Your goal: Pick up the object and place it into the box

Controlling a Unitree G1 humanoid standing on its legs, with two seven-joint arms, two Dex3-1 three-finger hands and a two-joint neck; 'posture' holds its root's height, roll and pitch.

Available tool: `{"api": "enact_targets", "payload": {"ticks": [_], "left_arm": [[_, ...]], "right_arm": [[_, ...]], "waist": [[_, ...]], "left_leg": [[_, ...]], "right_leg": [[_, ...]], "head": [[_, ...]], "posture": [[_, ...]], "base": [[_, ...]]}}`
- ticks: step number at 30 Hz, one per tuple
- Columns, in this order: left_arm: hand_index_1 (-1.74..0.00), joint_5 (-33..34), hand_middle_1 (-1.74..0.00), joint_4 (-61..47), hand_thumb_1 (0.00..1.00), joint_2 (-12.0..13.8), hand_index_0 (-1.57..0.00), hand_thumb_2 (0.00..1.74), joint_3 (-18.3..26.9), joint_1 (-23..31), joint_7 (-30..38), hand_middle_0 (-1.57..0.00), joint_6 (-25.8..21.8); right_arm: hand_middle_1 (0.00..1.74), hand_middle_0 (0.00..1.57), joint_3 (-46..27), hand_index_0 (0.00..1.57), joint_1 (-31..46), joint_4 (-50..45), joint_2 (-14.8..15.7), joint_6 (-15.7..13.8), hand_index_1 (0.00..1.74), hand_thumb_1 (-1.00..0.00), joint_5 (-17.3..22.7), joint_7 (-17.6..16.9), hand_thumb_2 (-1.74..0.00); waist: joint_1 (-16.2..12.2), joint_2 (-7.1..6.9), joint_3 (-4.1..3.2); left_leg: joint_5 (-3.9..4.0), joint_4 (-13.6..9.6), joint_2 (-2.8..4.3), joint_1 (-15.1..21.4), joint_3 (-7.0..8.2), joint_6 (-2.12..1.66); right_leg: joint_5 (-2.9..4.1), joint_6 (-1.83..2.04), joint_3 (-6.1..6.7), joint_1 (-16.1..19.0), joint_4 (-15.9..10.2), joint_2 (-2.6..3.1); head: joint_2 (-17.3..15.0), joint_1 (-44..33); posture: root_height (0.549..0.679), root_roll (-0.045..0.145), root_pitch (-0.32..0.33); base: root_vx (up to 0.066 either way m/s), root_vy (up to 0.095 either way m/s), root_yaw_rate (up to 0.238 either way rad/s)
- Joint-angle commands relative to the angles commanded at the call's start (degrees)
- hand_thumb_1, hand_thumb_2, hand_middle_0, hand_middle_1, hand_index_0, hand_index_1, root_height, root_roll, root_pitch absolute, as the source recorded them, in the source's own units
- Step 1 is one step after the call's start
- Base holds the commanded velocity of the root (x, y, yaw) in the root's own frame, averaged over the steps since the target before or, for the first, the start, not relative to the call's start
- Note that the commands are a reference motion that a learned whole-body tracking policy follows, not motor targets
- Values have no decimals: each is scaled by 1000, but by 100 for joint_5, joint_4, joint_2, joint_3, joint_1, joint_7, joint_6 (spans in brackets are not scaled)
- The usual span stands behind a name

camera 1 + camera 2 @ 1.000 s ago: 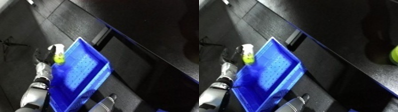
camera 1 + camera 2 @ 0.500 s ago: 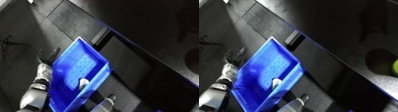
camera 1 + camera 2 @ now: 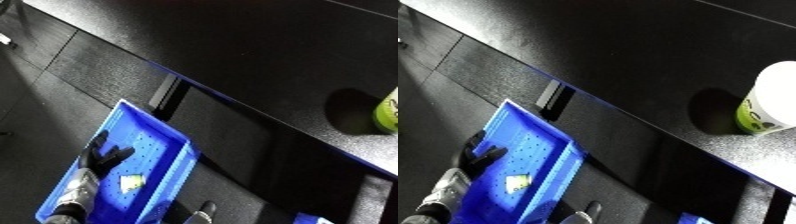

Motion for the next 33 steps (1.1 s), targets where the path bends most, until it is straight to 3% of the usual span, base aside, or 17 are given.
{"api": "enact_targets", "payload": {"ticks": [5,9,14,19,23,27,33], "left_arm": [[0,415,0,-64,0,-323,0,0,-442,89,-83,0,-75],[0,631,0,-40,0,-528,0,0,-629,153,-76,0,-147],[0,984,0,-11,0,-711,0,0,-803,238,-6,0,-64],[0,1189,0,-8,0,-934,0,0,-1054,387,88,0,34],[0,1214,0,5,0,-978,0,0,-1129,444,103,0,102],[0,1118,0,-94,0,-950,0,0,-1180,449,162,0,184],[0,1050,0,-319,0,-847,0,0,-1171,551,307,0,244]], "right_arm": [[0,0,-69,0,-75,53,-35,10,0,0,-86,46,0],[0,0,-114,0,-138,89,-42,29,0,0,-147,86,0],[0,0,-98,0,-201,59,-12,56,0,0,-273,105,0],[0,0,-107,0,-224,40,21,-48,0,0,-382,121,0],[0,0,-65,0,-238,-15,25,-257,0,0,-535,212,0],[0,0,58,0,-272,-232,-23,-331,0,0,-420,796,0],[0,0,298,0,-144,-1114,-302,-9,0,0,-222,2103,0]], "waist": [[-62,44,-45],[-112,38,-97],[-193,9,-159],[-242,33,-205],[-263,46,-205],[-284,59,-179],[-332,34,-131]], "left_leg": [[41,-129,99,76,83,-34],[15,-111,134,107,141,-37],[-121,75,151,74,223,19],[-254,279,135,7,285,83],[-291,316,121,4,309,102],[-297,298,117,11,317,92],[-331,347,146,-22,313,80]], "right_leg": [[78,47,77,-36,-41,-16],[181,80,158,-69,-123,-13],[253,102,284,-153,-119,35],[240,79,344,-231,1,73],[232,74,366,-262,54,94],[230,73,361,-288,79,102],[201,60,354,-336,145,78]], "head": [[30,1323],[59,2182],[102,3192],[-3,3811],[-164,4191],[-367,4485],[-410,4525]], "posture": [[635,22,-73],[636,19,-71],[635,15,-69],[634,14,-67],[633,15,-66],[633,17,-64],[632,21,-64]], "base": [[-20,2,-124],[0,-4,-124],[-3,4,-200],[-13,18,-155],[-17,8,-60],[-37,15,-30],[-25,6,-23]]}}
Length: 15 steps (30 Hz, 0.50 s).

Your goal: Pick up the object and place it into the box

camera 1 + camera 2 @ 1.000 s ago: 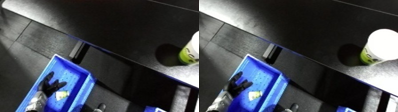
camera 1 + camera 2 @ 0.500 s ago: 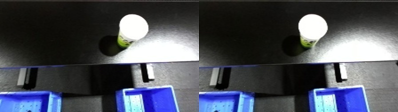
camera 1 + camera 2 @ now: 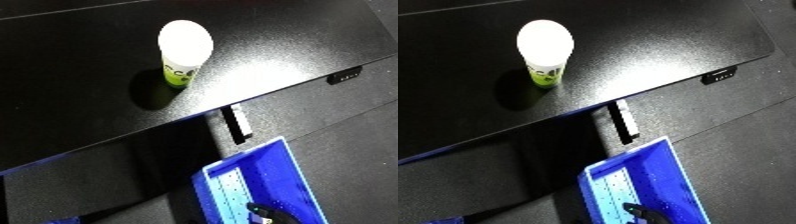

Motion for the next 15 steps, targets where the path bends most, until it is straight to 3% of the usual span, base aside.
{"api": "enact_targets", "payload": {"ticks": [3,8,11,15], "left_arm": [[0,-12,0,-56,0,82,0,0,47,64,24,0,25],[0,-49,0,-71,0,203,0,0,142,189,21,0,14],[0,-46,0,-60,0,239,0,0,159,240,33,0,-9],[0,-45,0,78,0,257,0,0,136,244,51,0,-35]], "right_arm": [[0,0,168,0,123,-791,-220,299,0,0,-161,554,0],[0,0,325,0,437,-2671,-644,1203,0,0,-294,1295,0],[0,0,243,0,541,-3589,-826,1598,0,0,40,1768,0],[0,0,9,0,524,-4655,-989,1865,0,0,778,2251,0]], "waist": [[-37,-41,-2],[-126,-165,-57],[-173,-234,-94],[-215,-298,-166]], "left_leg": [[14,-19,22,-21,6,-26],[73,-126,78,-3,37,-101],[98,-161,117,-8,65,-148],[111,-176,161,-28,95,-196]], "right_leg": [[-4,-5,-6,-22,-22,-1],[1,12,-19,-9,-119,-5],[7,25,-31,-6,-158,-11],[9,44,-43,-6,-187,-22]], "head": [[26,-125],[194,-389],[185,-574],[129,-712]], "posture": [[632,23,-59],[634,25,-50],[635,26,-46],[636,26,-41]], "base": [[-28,-15,-24],[-3,-24,-42],[1,-18,-44],[13,-9,-38]]}}
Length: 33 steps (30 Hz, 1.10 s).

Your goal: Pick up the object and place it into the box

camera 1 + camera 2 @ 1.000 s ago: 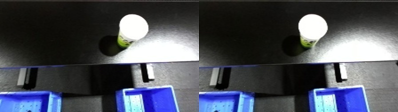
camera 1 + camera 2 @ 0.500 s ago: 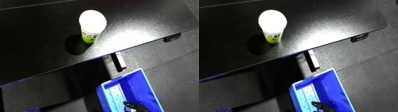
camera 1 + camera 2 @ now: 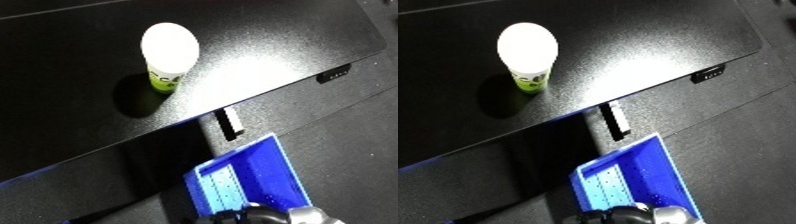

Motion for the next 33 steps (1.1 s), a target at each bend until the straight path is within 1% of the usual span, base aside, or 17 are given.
{"api": "enact_targets", "payload": {"ticks": [4,8,13,14,15,19,20,22,23,24,25,26,27,28,29,31,33], "left_arm": [[0,31,0,148,0,16,0,0,16,-23,-12,0,-16],[0,94,0,227,0,30,0,0,47,-35,-42,0,-13],[0,219,0,273,0,17,0,0,77,-29,-71,0,31],[0,272,0,268,0,-3,0,0,80,-33,-67,0,58],[0,272,0,268,0,-3,0,0,80,-33,-67,0,58],[0,335,0,227,0,-62,0,0,113,-6,-43,0,103],[0,345,0,187,0,-100,0,0,124,17,-14,0,131],[0,330,0,130,0,-137,0,0,115,51,29,0,167],[0,330,0,130,0,-137,0,0,115,51,29,0,167],[0,312,0,67,0,-172,0,0,91,87,83,0,209],[0,312,0,67,0,-172,0,0,91,87,83,0,209],[0,303,0,37,0,-189,0,0,77,104,110,0,230],[0,291,0,-8,0,-218,0,0,55,131,146,0,254],[0,291,0,-8,0,-218,0,0,55,131,146,0,254],[0,280,0,-26,0,-237,0,0,16,145,155,0,236],[0,275,0,-24,0,-248,0,0,-37,150,154,0,195],[0,281,0,-20,0,-250,0,0,-92,146,161,0,177]], "right_arm": [[0,0,-328,0,-169,-748,-67,-114,0,0,703,178,0],[0,0,-705,0,-410,-1384,-117,-486,0,0,1484,42,0],[0,0,-1159,0,-811,-1936,-19,-1200,0,0,2396,-466,0],[0,0,-1337,0,-989,-2072,58,-1520,0,0,2527,-800,0],[0,0,-1337,0,-989,-2072,58,-1520,0,0,2527,-800,0],[0,0,-1737,0,-1267,-2157,213,-2207,0,0,2394,-1547,0],[0,0,-1956,0,-1368,-2100,277,-2619,0,0,2130,-2014,0],[0,0,-2128,0,-1444,-1967,307,-3011,0,0,1749,-2485,0],[0,0,-2128,0,-1444,-1967,307,-3011,0,0,1749,-2485,0],[0,0,-2238,0,-1530,-1779,274,-3283,0,0,1296,-2982,0],[0,0,-2238,0,-1530,-1779,274,-3283,0,0,1296,-2982,0],[0,0,-2273,0,-1577,-1660,244,-3345,0,0,1016,-3262,0],[0,0,-2283,0,-1684,-1421,165,-3302,0,0,495,-3824,0],[0,0,-2283,0,-1684,-1421,165,-3302,0,0,495,-3824,0],[0,0,-2214,0,-1816,-1177,57,-3158,0,0,157,-4342,0],[0,0,-2104,0,-1983,-922,-73,-3008,0,0,73,-4731,0],[0,0,-1979,0,-2186,-664,-204,-2892,0,0,30,-5050,0]], "waist": [[-21,-29,-58],[-27,-32,-104],[-20,1,-160],[-17,25,-178],[-17,25,-178],[-39,79,-207],[-44,109,-200],[-53,136,-185],[-53,136,-185],[-55,157,-164],[-55,157,-164],[-56,169,-151],[-46,187,-122],[-46,187,-122],[-16,201,-92],[37,212,-73],[98,226,-59]], "left_leg": [[-4,11,27,-25,12,-31],[-33,61,36,-63,10,-51],[-80,114,18,-75,0,-54],[-98,137,8,-77,-3,-51],[-98,137,8,-77,-3,-51],[-115,149,-10,-65,6,-35],[-121,154,-16,-52,14,-24],[-132,182,-20,-47,19,-9],[-132,182,-20,-47,19,-9],[-147,219,-22,-42,20,11],[-147,219,-22,-42,20,11],[-157,242,-23,-42,18,22],[-169,274,-30,-36,12,48],[-169,274,-30,-36,12,48],[-169,279,-50,-29,3,74],[-154,249,-74,-13,-4,89],[-132,212,-95,2,-13,90]], "right_leg": [[-1,26,-4,-11,1,-13],[-9,37,-16,-19,17,-29],[-25,34,-41,10,20,-47],[-28,30,-50,21,25,-55],[-28,30,-50,21,25,-55],[-36,17,-52,34,39,-51],[-38,6,-49,45,45,-44],[-43,-7,-43,50,65,-36],[-43,-7,-43,50,65,-36],[-51,-30,-28,51,88,-20],[-51,-30,-28,51,88,-20],[-57,-41,-21,48,106,-12],[-67,-68,-7,49,125,6],[-67,-68,-7,49,125,6],[-69,-91,-7,57,124,18],[-63,-105,-19,77,100,20],[-54,-111,-32,98,73,13]], "head": [[-37,-131],[-41,-206],[-12,-268],[16,-285],[16,-285],[29,-363],[87,-444],[103,-485],[103,-485],[192,-549],[192,-549],[240,-554],[299,-555],[299,-555],[333,-503],[371,-428],[402,-344]], "posture": [[636,26,-37],[636,28,-35],[637,31,-36],[637,32,-38],[637,32,-38],[637,33,-39],[637,34,-42],[636,34,-45],[636,34,-45],[636,34,-49],[636,34,-49],[635,34,-52],[635,34,-56],[635,34,-56],[635,34,-59],[635,34,-60],[635,34,-62]], "base": [[13,-2,-14],[8,-1,15],[21,4,23],[31,4,29],[31,4,29],[30,12,18],[24,20,-13],[25,22,-12],[24,19,-8],[32,17,-20],[32,17,-20],[36,17,-6],[34,14,-8],[34,14,-8],[21,9,17],[21,2,41],[25,-5,76]]}}
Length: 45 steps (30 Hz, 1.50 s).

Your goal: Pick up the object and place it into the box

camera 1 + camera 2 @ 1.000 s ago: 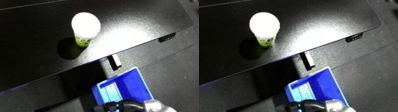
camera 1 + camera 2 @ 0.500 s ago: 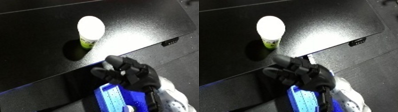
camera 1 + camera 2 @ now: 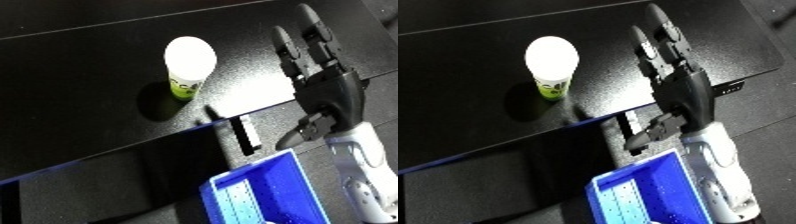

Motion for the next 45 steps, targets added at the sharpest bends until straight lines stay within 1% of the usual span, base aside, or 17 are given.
{"api": "enact_targets", "payload": {"ticks": [1,2,3,6,8,9,11,15,21,26,31,37,45], "left_arm": [[0,7,0,2,0,5,0,0,-21,-4,3,0,2],[0,7,0,2,0,5,0,0,-21,-4,3,0,2],[0,23,0,1,0,23,0,0,-60,-18,9,0,25],[0,27,0,-3,0,57,0,0,-90,-54,23,0,84],[0,21,0,-5,0,65,0,0,-93,-67,30,0,101],[0,-11,0,-15,0,74,0,0,-88,-84,48,0,118],[0,-79,0,-43,0,76,0,0,-71,-89,76,0,118],[0,-205,0,-122,0,101,0,0,-15,-77,119,0,129],[0,-189,0,-237,0,169,0,0,8,-26,167,0,196],[0,-174,0,-266,0,209,0,0,-14,-32,159,0,252],[0,-145,0,-320,0,212,0,0,-84,-54,128,0,311],[0,-133,0,-328,0,175,0,0,-182,-72,94,0,299],[0,-150,0,-430,0,151,0,0,-248,-122,145,0,335]], "right_arm": [[0,0,62,0,-101,119,-60,55,0,0,-13,-119,0],[0,0,62,0,-101,119,-60,55,0,0,-13,-119,0],[0,0,205,0,-310,345,-165,179,0,0,-80,-328,0],[0,0,459,0,-627,666,-273,371,0,0,-196,-562,0],[0,0,550,0,-734,774,-295,423,0,0,-229,-622,0],[0,0,725,0,-936,990,-326,509,0,0,-300,-707,0],[0,0,885,0,-1124,1206,-344,585,0,0,-344,-727,0],[0,0,1166,0,-1465,1637,-357,778,0,0,-363,-645,0],[0,0,1549,0,-1924,2240,-354,1037,0,0,-288,-473,0],[0,0,1823,0,-2222,2654,-323,1204,0,0,-222,-285,0],[0,0,2042,0,-2484,2934,-271,1443,0,0,-130,-70,0],[522,471,2272,471,-2714,3109,-139,1584,522,-300,-99,130,-522],[1218,1099,2360,1099,-2780,3089,-32,1637,1218,-700,-154,55,-1218]], "waist": [[29,9,6],[29,9,6],[89,32,18],[173,73,36],[198,86,42],[245,109,54],[292,133,66],[387,186,84],[523,261,116],[604,306,135],[669,335,156],[720,360,176],[732,383,197]], "left_leg": [[12,-16,-9,7,-5,-3],[12,-16,-9,7,-5,-3],[30,-36,-34,15,-23,-9],[46,-46,-76,20,-55,-14],[49,-47,-89,21,-66,-14],[51,-48,-113,22,-85,-10],[53,-50,-139,23,-103,-5],[52,-42,-184,17,-137,6],[51,-15,-245,-9,-175,19],[50,8,-276,-26,-190,20],[44,40,-297,-45,-209,24],[32,82,-324,-58,-224,30],[50,56,-352,-67,-228,30]], "right_leg": [[4,-3,-6,10,-10,-6],[4,-3,-6,10,-10,-6],[9,-13,-15,24,-22,-22],[3,-32,-30,35,-21,-50],[-1,-38,-34,37,-18,-59],[-12,-50,-42,41,-9,-77],[-22,-63,-49,44,1,-92],[-41,-85,-66,41,35,-132],[-66,-112,-93,20,93,-187],[-81,-128,-113,0,136,-226],[-84,-138,-127,-18,167,-253],[-98,-159,-124,-42,218,-272],[-98,-159,-113,-78,237,-277]], "head": [[5,30],[5,30],[5,101],[38,201],[41,232],[52,310],[81,414],[128,651],[270,954],[341,1212],[400,1451],[417,1623],[503,1702]], "posture": [[636,35,-63],[636,35,-63],[636,36,-65],[636,39,-68],[636,40,-69],[636,42,-70],[635,43,-72],[635,46,-75],[634,51,-76],[633,54,-77],[633,57,-78],[632,61,-82],[632,63,-78]], "base": [[29,-3,84],[29,-3,84],[29,4,92],[29,11,88],[23,14,77],[23,14,77],[22,15,86],[20,19,96],[17,18,91],[14,16,78],[12,8,55],[15,16,45],[-4,8,28]]}}
